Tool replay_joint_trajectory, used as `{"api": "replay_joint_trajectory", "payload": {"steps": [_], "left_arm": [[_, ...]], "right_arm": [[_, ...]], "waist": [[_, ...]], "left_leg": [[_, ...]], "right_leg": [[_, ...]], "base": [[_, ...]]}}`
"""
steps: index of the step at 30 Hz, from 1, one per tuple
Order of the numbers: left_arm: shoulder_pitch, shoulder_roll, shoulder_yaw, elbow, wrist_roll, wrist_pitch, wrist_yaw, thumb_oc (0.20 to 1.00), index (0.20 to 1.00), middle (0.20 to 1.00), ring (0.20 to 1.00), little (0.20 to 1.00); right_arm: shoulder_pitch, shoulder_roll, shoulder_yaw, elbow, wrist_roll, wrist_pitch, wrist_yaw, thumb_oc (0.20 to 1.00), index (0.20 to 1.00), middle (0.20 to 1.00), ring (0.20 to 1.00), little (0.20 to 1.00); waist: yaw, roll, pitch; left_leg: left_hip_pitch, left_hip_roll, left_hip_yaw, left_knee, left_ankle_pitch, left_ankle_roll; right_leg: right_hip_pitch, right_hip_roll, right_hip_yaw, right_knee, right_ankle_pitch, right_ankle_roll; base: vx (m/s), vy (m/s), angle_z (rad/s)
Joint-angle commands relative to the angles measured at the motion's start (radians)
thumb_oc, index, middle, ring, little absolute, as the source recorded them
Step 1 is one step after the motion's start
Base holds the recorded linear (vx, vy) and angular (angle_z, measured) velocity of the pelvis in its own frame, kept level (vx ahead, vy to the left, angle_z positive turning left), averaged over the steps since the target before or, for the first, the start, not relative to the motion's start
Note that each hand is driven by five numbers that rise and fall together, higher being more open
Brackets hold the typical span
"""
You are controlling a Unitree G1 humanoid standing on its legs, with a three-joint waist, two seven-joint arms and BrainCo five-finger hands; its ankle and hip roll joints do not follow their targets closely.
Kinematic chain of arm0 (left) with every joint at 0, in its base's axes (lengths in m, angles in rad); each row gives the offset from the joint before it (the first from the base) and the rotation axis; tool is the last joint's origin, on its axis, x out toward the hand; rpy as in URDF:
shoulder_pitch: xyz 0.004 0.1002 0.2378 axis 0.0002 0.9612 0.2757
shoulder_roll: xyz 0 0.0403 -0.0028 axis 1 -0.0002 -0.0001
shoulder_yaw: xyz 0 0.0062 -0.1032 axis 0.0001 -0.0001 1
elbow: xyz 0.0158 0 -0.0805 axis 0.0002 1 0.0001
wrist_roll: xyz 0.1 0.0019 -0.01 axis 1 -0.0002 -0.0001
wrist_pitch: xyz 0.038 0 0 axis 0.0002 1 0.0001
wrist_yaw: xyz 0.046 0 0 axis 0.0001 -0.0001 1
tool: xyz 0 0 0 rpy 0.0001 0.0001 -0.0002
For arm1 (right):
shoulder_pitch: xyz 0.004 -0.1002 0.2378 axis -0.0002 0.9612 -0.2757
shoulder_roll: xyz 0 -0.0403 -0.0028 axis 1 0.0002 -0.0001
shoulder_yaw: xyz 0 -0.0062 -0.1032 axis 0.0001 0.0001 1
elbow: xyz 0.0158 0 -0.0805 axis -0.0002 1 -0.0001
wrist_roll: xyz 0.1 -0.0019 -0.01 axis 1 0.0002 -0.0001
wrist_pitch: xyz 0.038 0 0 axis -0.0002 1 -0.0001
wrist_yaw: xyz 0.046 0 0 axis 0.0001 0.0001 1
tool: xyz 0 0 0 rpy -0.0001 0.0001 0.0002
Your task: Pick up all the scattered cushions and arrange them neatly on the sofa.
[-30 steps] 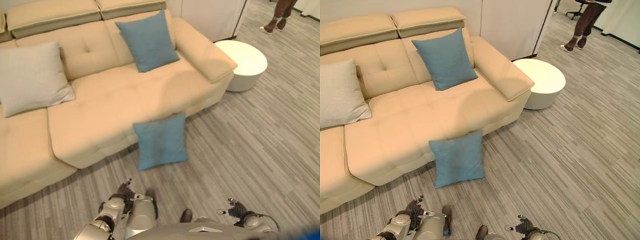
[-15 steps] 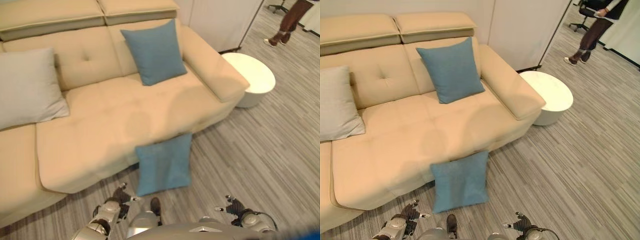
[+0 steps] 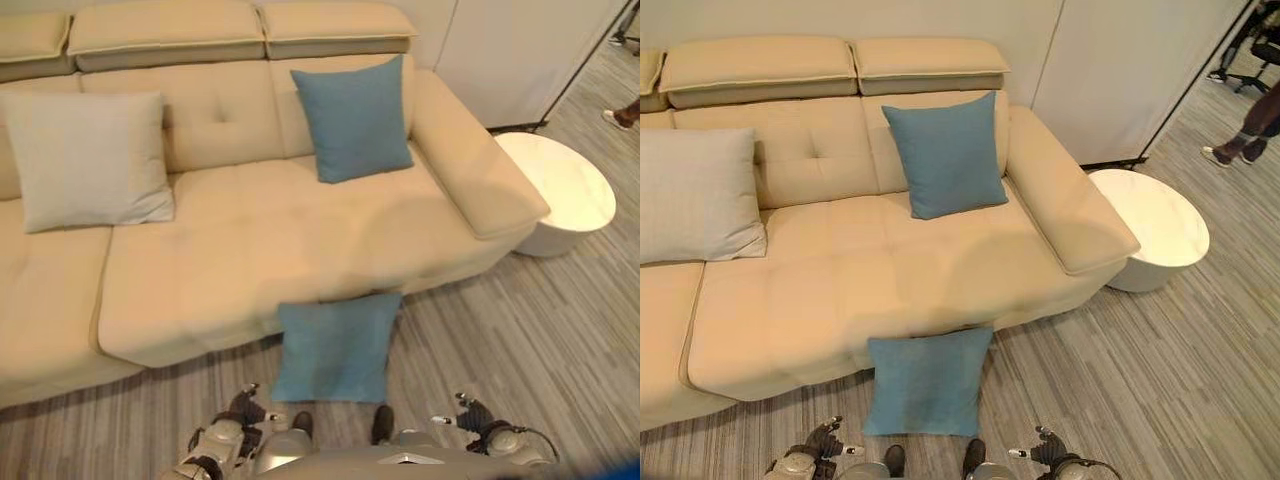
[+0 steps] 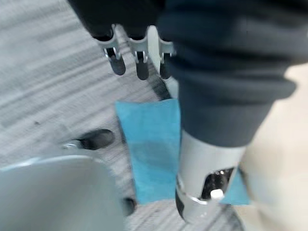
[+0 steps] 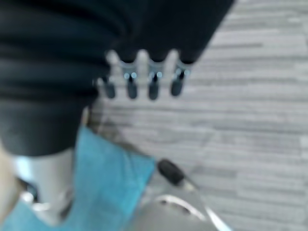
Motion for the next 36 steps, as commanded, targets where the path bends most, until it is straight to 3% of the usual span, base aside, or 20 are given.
{"api": "replay_joint_trajectory", "payload": {"steps": [1,3,6,7,9,10,11,12,19,31,36], "left_arm": [[-0.145,-0.015,-0.011,-0.074,-0.071,-0.068,0.08,1.0,1.0,1.0,1.0,1.0],[-0.166,-0.013,-0.017,-0.104,-0.089,-0.078,0.099,1.0,1.0,1.0,1.0,1.0],[-0.263,-0.004,-0.033,-0.182,-0.15,-0.111,0.181,1.0,1.0,1.0,1.0,1.0],[-0.322,0.009,-0.037,-0.202,-0.169,-0.123,0.228,1.0,1.0,1.0,1.0,1.0],[-0.354,0.016,-0.041,-0.195,-0.174,-0.128,0.25,1.0,1.0,1.0,1.0,1.0],[-0.417,0.039,-0.036,-0.194,-0.186,-0.136,0.291,1.0,1.0,1.0,1.0,1.0],[-0.42,0.04,-0.036,-0.194,-0.186,-0.137,0.291,1.0,1.0,1.0,1.0,1.0],[-0.44,0.049,-0.034,-0.194,-0.19,-0.137,0.301,1.0,1.0,1.0,1.0,1.0],[-0.631,0.12,-0.026,-0.146,-0.178,-0.11,0.376,1.0,1.0,1.0,1.0,1.0],[-0.779,0.093,-0.013,-0.119,-0.26,-0.101,0.477,1.0,1.0,1.0,1.0,1.0],[-0.806,0.091,-0.035,-0.101,-0.302,-0.099,0.441,1.0,1.0,1.0,1.0,1.0]], "right_arm": [[-0.071,-0.064,0.005,-0.041,0.064,-0.04,-0.058,1.0,1.0,1.0,1.0,1.0],[-0.093,-0.07,-0.005,-0.053,0.082,-0.047,-0.074,1.0,1.0,1.0,1.0,1.0],[-0.195,-0.082,-0.013,-0.083,0.121,-0.059,-0.145,1.0,1.0,1.0,1.0,1.0],[-0.261,-0.091,-0.002,-0.098,0.13,-0.064,-0.184,1.0,1.0,1.0,1.0,1.0],[-0.291,-0.096,0.01,-0.102,0.133,-0.06,-0.2,1.0,1.0,1.0,1.0,1.0],[-0.354,-0.108,0.023,-0.12,0.141,-0.067,-0.233,1.0,1.0,1.0,1.0,1.0],[-0.356,-0.108,0.022,-0.12,0.141,-0.067,-0.233,1.0,1.0,1.0,1.0,1.0],[-0.382,-0.114,0.029,-0.137,0.139,-0.069,-0.247,1.0,1.0,1.0,1.0,1.0],[-0.556,-0.186,0.017,-0.282,0.14,-0.116,-0.374,1.0,1.0,1.0,1.0,1.0],[-0.786,-0.241,-0.008,-0.234,0.216,-0.127,-0.492,1.0,1.0,1.0,1.0,1.0],[-0.822,-0.26,0.01,-0.268,0.203,-0.135,-0.499,1.0,1.0,1.0,1.0,1.0]], "waist": [[-0.026,0.0,0.102],[-0.03,0.006,0.123],[-0.043,0.027,0.189],[-0.05,0.038,0.199],[-0.052,0.042,0.203],[-0.057,0.047,0.222],[-0.057,0.046,0.221],[-0.061,0.048,0.226],[-0.093,0.057,0.272],[-0.078,0.051,0.263],[-0.081,0.041,0.251]], "left_leg": [[-0.116,-0.023,0.061,0.104,-0.079,-0.014],[-0.159,-0.021,0.061,0.125,-0.077,-0.013],[-0.326,-0.005,0.07,0.221,-0.083,-0.004],[-0.416,-0.003,0.08,0.268,-0.086,0.005],[-0.459,-0.002,0.087,0.295,-0.091,0.011],[-0.528,-0.004,0.088,0.36,-0.129,0.014],[-0.543,-0.004,0.095,0.355,-0.101,0.021],[-0.566,-0.002,0.093,0.387,-0.136,0.017],[-0.849,0.02,0.107,0.607,-0.206,0.042],[-1.201,0.01,0.07,0.811,-0.263,0.058],[-1.277,0.002,0.06,0.837,-0.262,0.061]], "right_leg": [[-0.044,-0.031,-0.002,0.145,-0.16,0.048],[-0.09,-0.036,0.0,0.166,-0.159,0.044],[-0.28,-0.057,0.021,0.289,-0.164,0.032],[-0.376,-0.062,0.041,0.35,-0.173,0.025],[-0.424,-0.067,0.049,0.382,-0.178,0.023],[-0.499,-0.074,0.074,0.454,-0.217,0.026],[-0.512,-0.075,0.067,0.445,-0.191,0.019],[-0.542,-0.077,0.088,0.486,-0.222,0.024],[-0.838,-0.101,0.149,0.717,-0.284,0.003],[-1.181,-0.117,0.177,0.928,-0.346,-0.018],[-1.259,-0.113,0.182,0.959,-0.348,-0.023]], "base": [[-0.19,-0.045,0.2],[-0.26,-0.011,0.1],[-0.38,0.052,0.01],[-0.32,0.125,-0.07],[-0.13,0.092,-0.38],[-0.08,0.045,-0.49],[-0.03,0.071,-0.41],[-0.05,0.056,-0.1],[-0.05,0.087,-0.15],[0.0,-0.005,0.05],[0.02,-0.021,0.06]]}}
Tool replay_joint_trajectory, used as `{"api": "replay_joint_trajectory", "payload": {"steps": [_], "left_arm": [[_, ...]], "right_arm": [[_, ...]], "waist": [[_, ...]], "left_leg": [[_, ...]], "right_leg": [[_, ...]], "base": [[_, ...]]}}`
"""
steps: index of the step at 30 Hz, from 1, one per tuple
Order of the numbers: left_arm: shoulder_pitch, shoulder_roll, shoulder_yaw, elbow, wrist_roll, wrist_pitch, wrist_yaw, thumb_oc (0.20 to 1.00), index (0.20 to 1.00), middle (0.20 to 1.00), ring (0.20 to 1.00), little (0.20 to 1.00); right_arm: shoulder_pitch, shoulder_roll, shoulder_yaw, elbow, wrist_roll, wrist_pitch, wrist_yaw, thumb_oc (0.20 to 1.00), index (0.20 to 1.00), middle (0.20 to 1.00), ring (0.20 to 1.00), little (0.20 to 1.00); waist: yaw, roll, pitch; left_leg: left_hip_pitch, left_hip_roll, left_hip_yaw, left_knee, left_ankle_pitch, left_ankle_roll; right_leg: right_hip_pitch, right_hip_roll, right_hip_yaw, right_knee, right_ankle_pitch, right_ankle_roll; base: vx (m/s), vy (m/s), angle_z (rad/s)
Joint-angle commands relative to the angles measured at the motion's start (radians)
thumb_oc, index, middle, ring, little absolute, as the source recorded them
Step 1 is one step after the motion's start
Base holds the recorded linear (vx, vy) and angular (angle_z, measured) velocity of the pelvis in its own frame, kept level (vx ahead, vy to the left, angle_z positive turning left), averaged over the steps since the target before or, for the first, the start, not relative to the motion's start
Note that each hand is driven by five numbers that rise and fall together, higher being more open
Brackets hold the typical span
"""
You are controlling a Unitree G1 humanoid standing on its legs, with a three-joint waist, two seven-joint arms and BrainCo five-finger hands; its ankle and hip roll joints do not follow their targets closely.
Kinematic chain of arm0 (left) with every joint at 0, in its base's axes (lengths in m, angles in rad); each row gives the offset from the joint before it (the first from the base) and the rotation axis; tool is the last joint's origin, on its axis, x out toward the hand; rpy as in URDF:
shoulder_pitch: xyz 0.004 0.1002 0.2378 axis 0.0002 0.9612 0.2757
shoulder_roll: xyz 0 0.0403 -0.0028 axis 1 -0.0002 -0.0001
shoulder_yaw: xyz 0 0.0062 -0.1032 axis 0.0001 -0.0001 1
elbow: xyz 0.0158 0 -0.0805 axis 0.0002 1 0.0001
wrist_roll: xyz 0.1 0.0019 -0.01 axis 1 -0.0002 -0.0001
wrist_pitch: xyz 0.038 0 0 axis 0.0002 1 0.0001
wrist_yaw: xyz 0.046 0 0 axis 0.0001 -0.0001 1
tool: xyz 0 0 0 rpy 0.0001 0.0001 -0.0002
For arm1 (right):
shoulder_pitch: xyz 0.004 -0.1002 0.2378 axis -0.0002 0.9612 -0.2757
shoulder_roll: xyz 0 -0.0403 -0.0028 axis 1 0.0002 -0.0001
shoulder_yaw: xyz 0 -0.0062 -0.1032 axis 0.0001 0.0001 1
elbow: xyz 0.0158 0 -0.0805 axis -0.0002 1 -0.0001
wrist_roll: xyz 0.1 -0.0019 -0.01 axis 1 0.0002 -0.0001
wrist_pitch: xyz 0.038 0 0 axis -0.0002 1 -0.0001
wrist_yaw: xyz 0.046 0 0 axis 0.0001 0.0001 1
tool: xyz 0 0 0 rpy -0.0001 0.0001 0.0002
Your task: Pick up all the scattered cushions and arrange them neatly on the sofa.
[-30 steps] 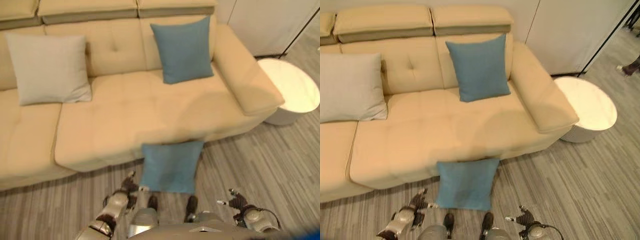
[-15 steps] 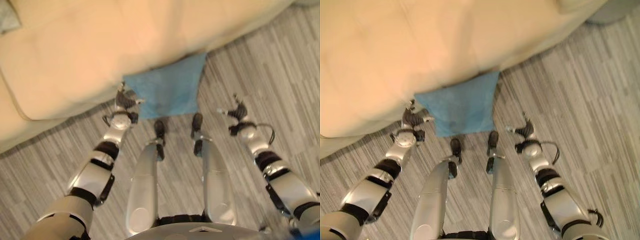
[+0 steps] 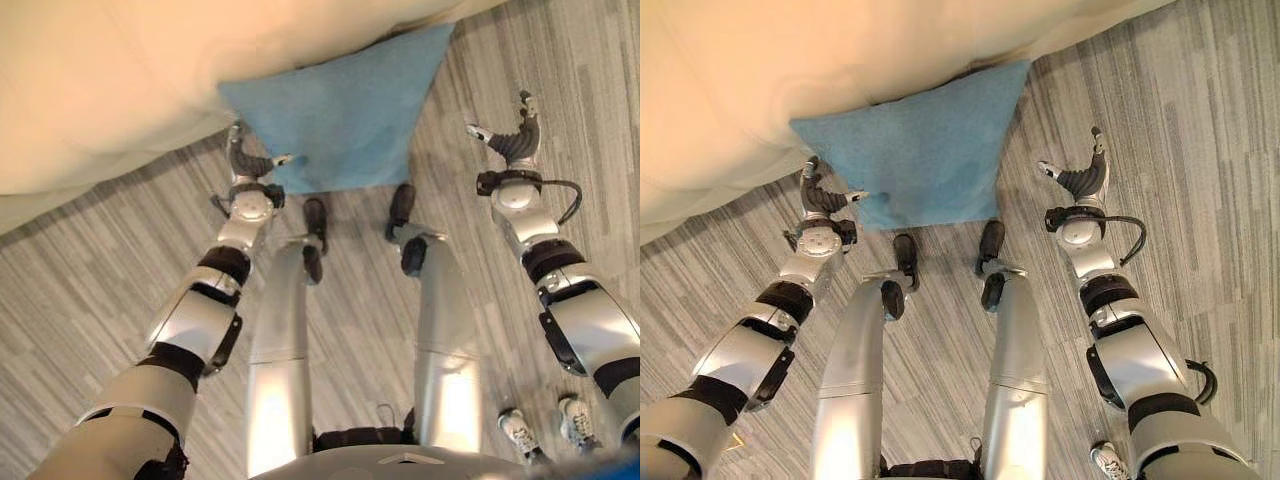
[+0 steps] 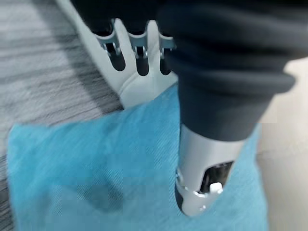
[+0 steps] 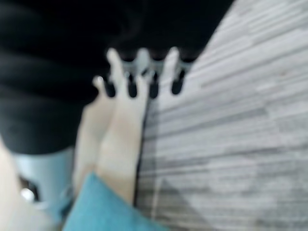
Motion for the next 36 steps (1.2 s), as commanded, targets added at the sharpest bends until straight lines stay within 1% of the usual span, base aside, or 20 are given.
{"api": "replay_joint_trajectory", "payload": {"steps": [1,5,8,15,20,24,25,26,27,28,29,30,36], "left_arm": [[0.011,0.009,0.008,0.053,-0.031,-0.019,-0.007,1.0,1.0,1.0,1.0,1.0],[-0.027,0.012,0.015,0.073,-0.046,-0.014,0.009,1.0,1.0,1.0,1.0,1.0],[-0.06,0.032,0.008,0.064,-0.071,-0.028,-0.007,1.0,1.0,1.0,1.0,1.0],[-0.131,0.08,-0.022,0.038,-0.092,-0.048,-0.039,1.0,1.0,1.0,1.0,1.0],[-0.179,0.081,-0.039,0.026,-0.12,-0.066,-0.057,1.0,1.0,1.0,1.0,1.0],[-0.222,0.048,-0.066,-0.017,-0.146,-0.084,-0.075,1.0,1.0,1.0,1.0,1.0],[-0.225,0.038,-0.071,-0.033,-0.148,-0.089,-0.078,0.871,0.871,0.871,0.871,0.871],[-0.227,0.028,-0.079,-0.052,-0.153,-0.092,-0.081,0.517,0.517,0.517,0.517,0.517],[-0.237,0.012,-0.1,-0.084,-0.158,-0.099,-0.087,0.442,0.442,0.442,0.442,0.442],[-0.244,0.006,-0.109,-0.103,-0.16,-0.102,-0.088,0.442,0.442,0.442,0.442,0.442],[-0.245,0.006,-0.108,-0.103,-0.159,-0.102,-0.087,0.225,0.225,0.225,0.225,0.225],[-0.248,0.0,-0.112,-0.11,-0.162,-0.104,-0.089,0.2,0.2,0.2,0.2,0.2],[-0.275,-0.007,-0.145,-0.147,-0.176,-0.105,-0.09,0.2,0.2,0.2,0.2,0.2]], "right_arm": [[0.074,-0.036,0.009,-0.034,0.007,-0.04,-0.027,1.0,1.0,1.0,1.0,1.0],[0.066,-0.031,0.014,-0.086,-0.005,-0.039,-0.041,1.0,1.0,1.0,1.0,1.0],[0.056,-0.036,0.019,-0.108,-0.022,-0.041,-0.047,1.0,1.0,1.0,1.0,1.0],[0.043,-0.052,0.021,-0.13,-0.019,-0.053,-0.038,1.0,1.0,1.0,1.0,1.0],[0.035,-0.048,0.025,-0.129,-0.012,-0.06,-0.027,1.0,1.0,1.0,1.0,1.0],[0.008,-0.04,0.049,-0.091,0.033,-0.064,0.01,1.0,1.0,1.0,1.0,1.0],[-0.002,-0.04,0.058,-0.075,0.056,-0.068,0.028,1.0,1.0,1.0,1.0,1.0],[-0.012,-0.045,0.066,-0.058,0.084,-0.071,0.051,1.0,1.0,1.0,1.0,1.0],[-0.046,-0.057,0.09,-0.025,0.118,-0.074,0.077,1.0,1.0,1.0,1.0,1.0],[-0.07,-0.063,0.102,-0.002,0.135,-0.072,0.089,1.0,1.0,1.0,1.0,1.0],[-0.073,-0.063,0.103,0.002,0.137,-0.073,0.091,1.0,1.0,1.0,1.0,1.0],[-0.092,-0.063,0.111,0.018,0.147,-0.073,0.097,1.0,1.0,1.0,1.0,1.0],[-0.2,-0.093,0.169,0.095,0.177,-0.054,0.111,1.0,1.0,1.0,1.0,1.0]], "waist": [[0.005,0.007,-0.105],[-0.001,-0.008,-0.118],[-0.006,-0.014,-0.132],[-0.025,-0.017,-0.147],[-0.036,-0.015,-0.159],[-0.037,-0.005,-0.166],[-0.035,-0.002,-0.167],[-0.032,0.002,-0.167],[-0.024,0.01,-0.165],[-0.019,0.017,-0.162],[-0.019,0.018,-0.162],[-0.015,0.021,-0.16],[0.008,0.05,-0.143]], "left_leg": [[-0.018,-0.022,-0.034,-0.112,-0.034,-0.011],[-0.074,-0.024,-0.041,-0.114,-0.029,-0.011],[-0.117,-0.027,-0.044,-0.105,-0.032,-0.009],[-0.19,-0.029,-0.04,-0.074,-0.039,-0.009],[-0.22,-0.034,-0.039,-0.067,-0.04,-0.008],[-0.239,-0.039,-0.033,-0.069,-0.037,-0.008],[-0.243,-0.04,-0.031,-0.07,-0.036,-0.008],[-0.247,-0.042,-0.031,-0.071,-0.035,-0.008],[-0.259,-0.045,-0.03,-0.063,-0.035,-0.008],[-0.267,-0.047,-0.028,-0.055,-0.035,-0.006],[-0.269,-0.047,-0.028,-0.053,-0.036,-0.006],[-0.276,-0.048,-0.028,-0.047,-0.035,-0.007],[-0.318,-0.051,-0.022,-0.005,-0.035,-0.009]], "right_leg": [[0.048,0.018,0.024,0.008,-0.158,0.052],[-0.007,0.02,0.029,0.008,-0.151,0.053],[-0.049,0.02,0.035,0.016,-0.149,0.059],[-0.125,0.021,0.053,0.04,-0.146,0.063],[-0.161,0.023,0.064,0.048,-0.145,0.063],[-0.189,0.021,0.072,0.058,-0.144,0.064],[-0.195,0.02,0.074,0.058,-0.143,0.065],[-0.202,0.02,0.076,0.061,-0.143,0.065],[-0.218,0.018,0.084,0.071,-0.141,0.067],[-0.228,0.018,0.09,0.081,-0.143,0.066],[-0.23,0.018,0.09,0.083,-0.144,0.066],[-0.237,0.017,0.093,0.09,-0.143,0.066],[-0.296,0.005,0.112,0.151,-0.155,0.059]], "base": [[0.0,0.0,0.0],[0.0,0.001,-0.01],[0.0,0.0,0.0],[0.02,0.024,-0.02],[0.01,0.005,0.0],[0.02,0.007,-0.02],[0.0,0.0,0.0],[0.03,-0.004,0.0],[0.04,-0.016,0.02],[0.03,-0.014,0.02],[0.0,0.0,0.0],[0.0,0.0,0.0],[0.04,-0.011,0.04]]}}
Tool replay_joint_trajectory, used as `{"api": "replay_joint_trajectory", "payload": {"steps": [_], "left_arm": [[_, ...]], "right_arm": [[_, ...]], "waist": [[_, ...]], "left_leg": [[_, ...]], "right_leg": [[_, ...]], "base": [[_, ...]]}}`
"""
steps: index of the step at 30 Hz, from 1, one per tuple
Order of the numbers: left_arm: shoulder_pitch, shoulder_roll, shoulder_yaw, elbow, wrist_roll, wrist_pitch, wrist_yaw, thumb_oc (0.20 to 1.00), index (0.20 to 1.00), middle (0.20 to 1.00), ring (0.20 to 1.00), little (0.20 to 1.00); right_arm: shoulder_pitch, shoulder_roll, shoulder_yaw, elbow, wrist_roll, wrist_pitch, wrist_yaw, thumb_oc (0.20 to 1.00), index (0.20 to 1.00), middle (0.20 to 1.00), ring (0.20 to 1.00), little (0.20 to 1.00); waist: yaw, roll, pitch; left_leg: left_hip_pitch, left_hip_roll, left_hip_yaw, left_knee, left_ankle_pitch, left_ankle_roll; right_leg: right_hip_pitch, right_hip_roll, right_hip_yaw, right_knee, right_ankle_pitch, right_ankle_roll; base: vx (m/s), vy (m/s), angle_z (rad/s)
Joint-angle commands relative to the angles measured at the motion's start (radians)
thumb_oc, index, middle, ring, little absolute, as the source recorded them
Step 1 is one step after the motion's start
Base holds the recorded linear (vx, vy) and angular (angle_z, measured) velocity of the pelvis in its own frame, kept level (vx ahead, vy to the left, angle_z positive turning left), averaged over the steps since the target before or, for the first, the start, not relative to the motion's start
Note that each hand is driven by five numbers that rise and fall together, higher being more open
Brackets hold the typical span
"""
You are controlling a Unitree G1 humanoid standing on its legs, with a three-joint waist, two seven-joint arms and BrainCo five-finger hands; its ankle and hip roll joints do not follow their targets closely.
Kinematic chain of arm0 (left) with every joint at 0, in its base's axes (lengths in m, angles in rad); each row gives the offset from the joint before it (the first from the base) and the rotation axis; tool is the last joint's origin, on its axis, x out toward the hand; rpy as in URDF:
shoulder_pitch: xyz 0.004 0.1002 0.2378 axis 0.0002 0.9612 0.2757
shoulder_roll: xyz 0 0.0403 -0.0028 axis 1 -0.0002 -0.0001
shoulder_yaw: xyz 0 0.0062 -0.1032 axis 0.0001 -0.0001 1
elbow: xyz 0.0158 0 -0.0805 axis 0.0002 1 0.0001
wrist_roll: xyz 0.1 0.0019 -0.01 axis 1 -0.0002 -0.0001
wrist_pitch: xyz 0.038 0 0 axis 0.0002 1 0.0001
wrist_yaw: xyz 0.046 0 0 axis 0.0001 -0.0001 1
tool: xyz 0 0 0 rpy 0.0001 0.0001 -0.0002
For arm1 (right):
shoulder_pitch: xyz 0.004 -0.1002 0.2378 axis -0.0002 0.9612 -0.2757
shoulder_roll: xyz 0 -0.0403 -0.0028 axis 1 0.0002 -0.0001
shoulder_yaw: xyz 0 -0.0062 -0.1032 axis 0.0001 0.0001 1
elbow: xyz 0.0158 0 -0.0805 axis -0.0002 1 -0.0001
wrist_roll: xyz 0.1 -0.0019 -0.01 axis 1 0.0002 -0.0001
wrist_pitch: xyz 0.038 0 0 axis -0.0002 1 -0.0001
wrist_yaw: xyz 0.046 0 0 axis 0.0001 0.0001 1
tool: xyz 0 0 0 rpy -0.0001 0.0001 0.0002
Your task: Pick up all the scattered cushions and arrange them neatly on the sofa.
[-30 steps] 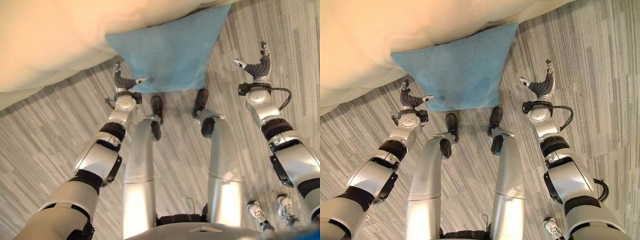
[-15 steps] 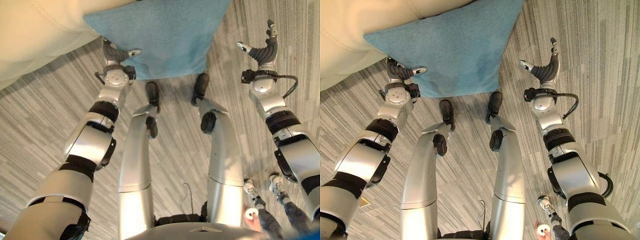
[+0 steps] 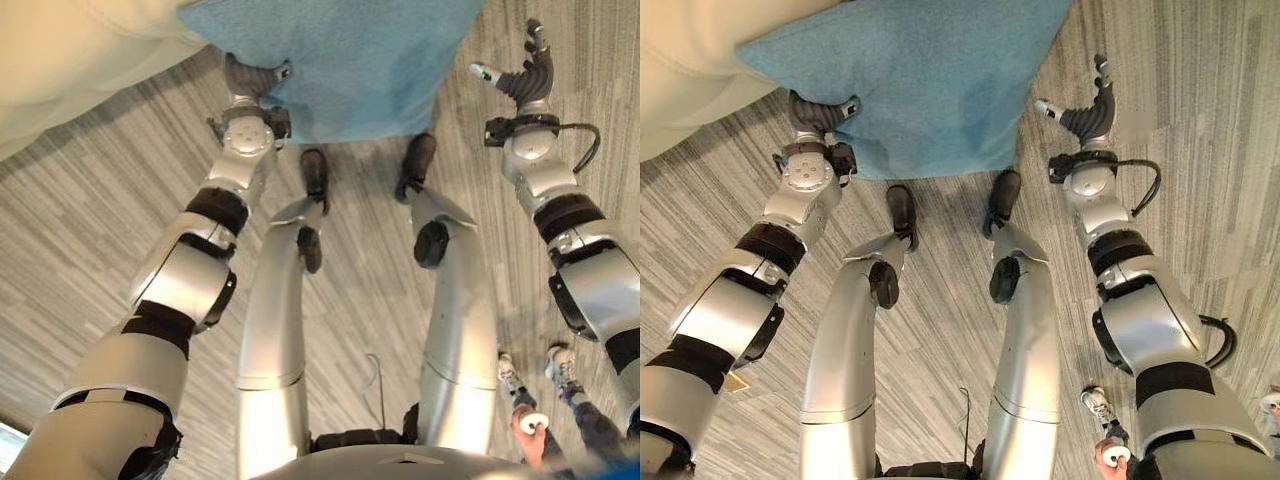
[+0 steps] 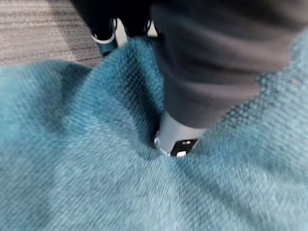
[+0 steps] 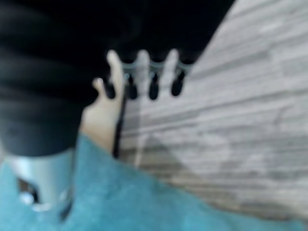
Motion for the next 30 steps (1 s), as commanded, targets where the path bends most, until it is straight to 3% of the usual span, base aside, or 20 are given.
{"api": "replay_joint_trajectory", "payload": {"steps": [1,13,19,30], "left_arm": [[0.004,-0.071,0.005,-0.068,-0.009,-0.077,-0.043,0.2,0.2,0.2,0.2,0.2],[-0.017,-0.058,-0.03,-0.148,-0.014,-0.1,-0.02,0.2,0.2,0.2,0.2,0.2],[-0.019,-0.054,-0.042,-0.194,-0.01,-0.109,-0.002,0.2,0.2,0.2,0.2,0.2],[0.034,0.028,-0.053,-0.396,-0.034,-0.136,-0.055,0.2,0.2,0.2,0.2,0.2]], "right_arm": [[0.041,-0.031,0.066,0.028,0.024,-0.022,-0.001,1.0,1.0,1.0,1.0,1.0],[-0.066,-0.065,0.115,0.135,0.04,0.004,-0.024,1.0,1.0,1.0,1.0,1.0],[-0.084,-0.061,0.123,0.177,0.033,0.026,-0.049,1.0,1.0,1.0,1.0,1.0],[-0.106,-0.075,0.102,0.15,0.298,-0.037,0.087,1.0,1.0,1.0,1.0,1.0]], "waist": [[-0.01,0.085,-0.113],[0.019,0.12,-0.061],[0.025,0.122,-0.04],[0.055,0.167,0.005]], "left_leg": [[-0.015,-0.047,-0.072,-0.025,-0.056,-0.024],[-0.052,-0.043,-0.092,0.029,-0.049,-0.033],[-0.052,-0.05,-0.093,0.032,-0.041,-0.037],[-0.052,-0.057,-0.11,0.088,-0.037,-0.041]], "right_leg": [[0.041,0.008,0.055,0.134,-0.191,0.057],[0.036,-0.002,0.04,0.172,-0.2,0.058],[0.036,-0.007,0.041,0.194,-0.206,0.052],[0.036,-0.02,0.051,0.272,-0.225,0.046]], "base": [[0.05,-0.014,0.04],[0.01,-0.005,0.03],[0.0,-0.016,0.01],[0.01,-0.002,0.02]]}}
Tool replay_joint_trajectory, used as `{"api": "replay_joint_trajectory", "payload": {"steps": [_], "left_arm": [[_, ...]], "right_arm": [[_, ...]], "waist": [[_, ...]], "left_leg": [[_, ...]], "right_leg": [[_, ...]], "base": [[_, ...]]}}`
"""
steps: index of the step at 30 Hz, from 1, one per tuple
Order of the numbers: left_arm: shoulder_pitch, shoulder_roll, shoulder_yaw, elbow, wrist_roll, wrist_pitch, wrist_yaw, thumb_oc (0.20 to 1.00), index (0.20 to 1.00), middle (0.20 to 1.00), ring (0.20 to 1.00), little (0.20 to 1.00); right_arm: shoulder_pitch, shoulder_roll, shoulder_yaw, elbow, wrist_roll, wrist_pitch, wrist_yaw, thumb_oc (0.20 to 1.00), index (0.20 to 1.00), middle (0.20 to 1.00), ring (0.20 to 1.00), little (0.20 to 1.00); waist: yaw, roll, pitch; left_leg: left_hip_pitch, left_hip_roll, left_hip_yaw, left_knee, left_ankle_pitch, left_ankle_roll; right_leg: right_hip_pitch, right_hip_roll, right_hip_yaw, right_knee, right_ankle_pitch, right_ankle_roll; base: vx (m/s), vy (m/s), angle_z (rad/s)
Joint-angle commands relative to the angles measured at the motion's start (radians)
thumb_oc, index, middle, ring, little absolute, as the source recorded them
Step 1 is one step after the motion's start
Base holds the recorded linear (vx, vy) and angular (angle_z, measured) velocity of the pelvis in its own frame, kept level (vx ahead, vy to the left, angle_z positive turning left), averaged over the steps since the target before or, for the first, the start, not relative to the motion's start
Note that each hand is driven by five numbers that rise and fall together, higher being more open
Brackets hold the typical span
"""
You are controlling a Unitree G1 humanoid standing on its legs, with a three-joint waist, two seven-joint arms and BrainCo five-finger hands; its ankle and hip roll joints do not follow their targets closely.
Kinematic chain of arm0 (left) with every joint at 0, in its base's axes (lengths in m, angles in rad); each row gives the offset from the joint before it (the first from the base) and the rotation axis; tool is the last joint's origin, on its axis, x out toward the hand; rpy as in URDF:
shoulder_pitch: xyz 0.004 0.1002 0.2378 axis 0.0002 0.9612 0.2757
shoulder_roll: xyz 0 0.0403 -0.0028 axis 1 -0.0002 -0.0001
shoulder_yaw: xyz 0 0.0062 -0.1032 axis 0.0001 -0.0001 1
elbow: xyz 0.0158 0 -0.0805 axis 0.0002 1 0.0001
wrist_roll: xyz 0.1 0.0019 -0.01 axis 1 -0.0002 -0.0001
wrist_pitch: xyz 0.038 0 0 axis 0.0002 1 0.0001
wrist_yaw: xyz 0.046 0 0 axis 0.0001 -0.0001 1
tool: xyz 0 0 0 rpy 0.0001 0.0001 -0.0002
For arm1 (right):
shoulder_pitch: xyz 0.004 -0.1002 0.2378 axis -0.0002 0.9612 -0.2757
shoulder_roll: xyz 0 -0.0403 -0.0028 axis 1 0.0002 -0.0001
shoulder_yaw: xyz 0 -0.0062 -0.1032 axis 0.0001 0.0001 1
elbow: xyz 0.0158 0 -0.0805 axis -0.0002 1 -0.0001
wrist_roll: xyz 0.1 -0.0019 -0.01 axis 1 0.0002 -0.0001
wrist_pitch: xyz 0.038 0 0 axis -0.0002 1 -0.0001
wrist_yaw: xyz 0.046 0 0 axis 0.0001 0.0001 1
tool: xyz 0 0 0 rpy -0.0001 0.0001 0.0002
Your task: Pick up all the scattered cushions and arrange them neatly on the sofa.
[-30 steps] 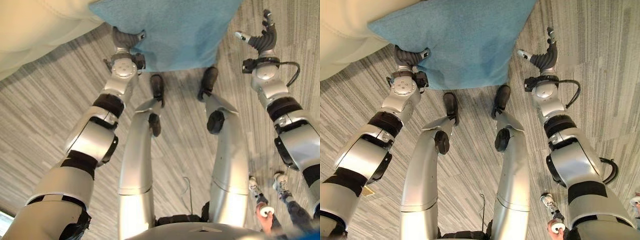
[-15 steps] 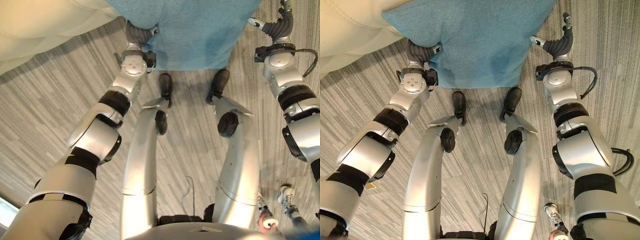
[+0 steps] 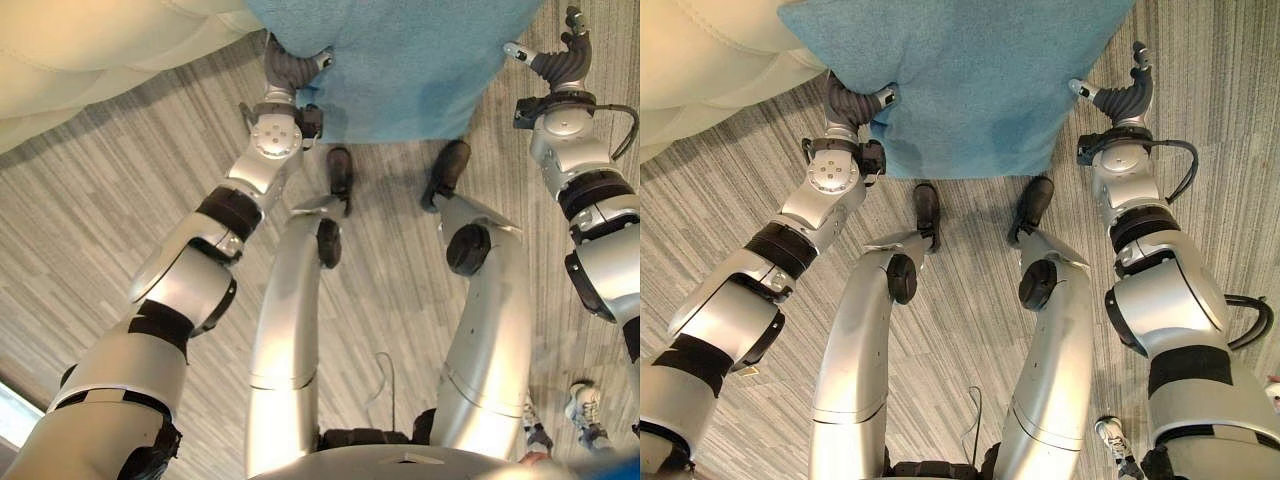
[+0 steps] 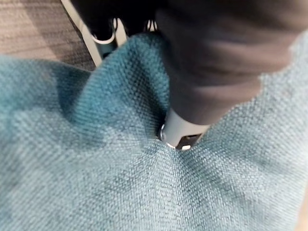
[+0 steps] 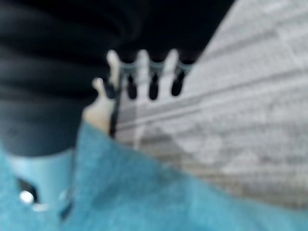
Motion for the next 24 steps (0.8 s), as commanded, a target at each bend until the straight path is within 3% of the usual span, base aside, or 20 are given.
{"api": "replay_joint_trajectory", "payload": {"steps": [1,10,11,13,14,15,24], "left_arm": [[0.001,0.005,0.061,-0.187,-0.006,-0.131,-0.045,0.2,0.2,0.2,0.2,0.2],[0.01,0.007,0.068,-0.229,-0.025,-0.15,-0.044,0.2,0.2,0.2,0.2,0.2],[0.015,0.004,0.07,-0.23,-0.03,-0.153,-0.044,0.2,0.2,0.2,0.2,0.2],[0.02,-0.02,0.075,-0.226,-0.031,-0.155,-0.043,0.2,0.2,0.2,0.2,0.2],[0.021,-0.02,0.076,-0.226,-0.031,-0.155,-0.043,0.2,0.2,0.2,0.2,0.2],[0.024,-0.026,0.076,-0.227,-0.031,-0.157,-0.042,0.2,0.2,0.2,0.2,0.2],[0.05,-0.031,0.12,-0.234,-0.015,-0.161,-0.035,0.2,0.2,0.2,0.2,0.2]], "right_arm": [[-0.028,-0.021,0.021,-0.017,0.125,-0.07,0.041,1.0,1.0,1.0,1.0,1.0],[-0.071,0.024,0.036,-0.153,0.294,-0.136,0.13,1.0,1.0,1.0,1.0,1.0],[-0.079,0.03,0.044,-0.172,0.305,-0.138,0.144,0.724,0.724,0.724,0.724,0.724],[-0.102,0.062,0.061,-0.229,0.35,-0.155,0.182,0.407,0.407,0.407,0.407,0.407],[-0.102,0.062,0.061,-0.229,0.35,-0.155,0.182,0.278,0.278,0.278,0.278,0.278],[-0.112,0.07,0.068,-0.251,0.355,-0.16,0.186,0.2,0.2,0.2,0.2,0.2],[-0.129,0.113,0.046,-0.394,0.311,-0.208,0.181,0.2,0.2,0.2,0.2,0.2]], "waist": [[-0.015,0.106,-0.005],[-0.002,0.128,-0.002],[-0.004,0.128,-0.002],[-0.002,0.119,-0.002],[-0.003,0.119,-0.002],[-0.001,0.115,-0.002],[-0.001,0.093,-0.003]], "left_leg": [[0.018,-0.046,-0.084,-0.046,-0.01,-0.036],[0.018,-0.044,-0.091,-0.012,-0.022,-0.04],[0.018,-0.043,-0.09,-0.013,-0.022,-0.041],[0.018,-0.044,-0.085,-0.014,-0.021,-0.042],[0.018,-0.044,-0.085,-0.014,-0.021,-0.042],[0.018,-0.045,-0.084,-0.013,-0.02,-0.043],[0.018,-0.057,-0.081,-0.015,-0.012,-0.039]], "right_leg": [[0.098,0.01,0.053,0.119,-0.174,0.06],[0.098,-0.009,0.055,0.181,-0.204,0.058],[0.098,-0.01,0.056,0.182,-0.202,0.059],[0.098,-0.011,0.057,0.182,-0.197,0.058],[0.098,-0.011,0.057,0.182,-0.197,0.058],[0.098,-0.011,0.057,0.183,-0.196,0.058],[0.098,0.011,0.065,0.18,-0.175,0.059]], "base": [[0.04,-0.009,0.06],[0.03,0.005,0.03],[0.0,0.0,0.0],[0.0,0.0,0.0],[0.0,0.0,0.0],[0.0,0.0,0.0],[0.0,0.0,0.0]]}}
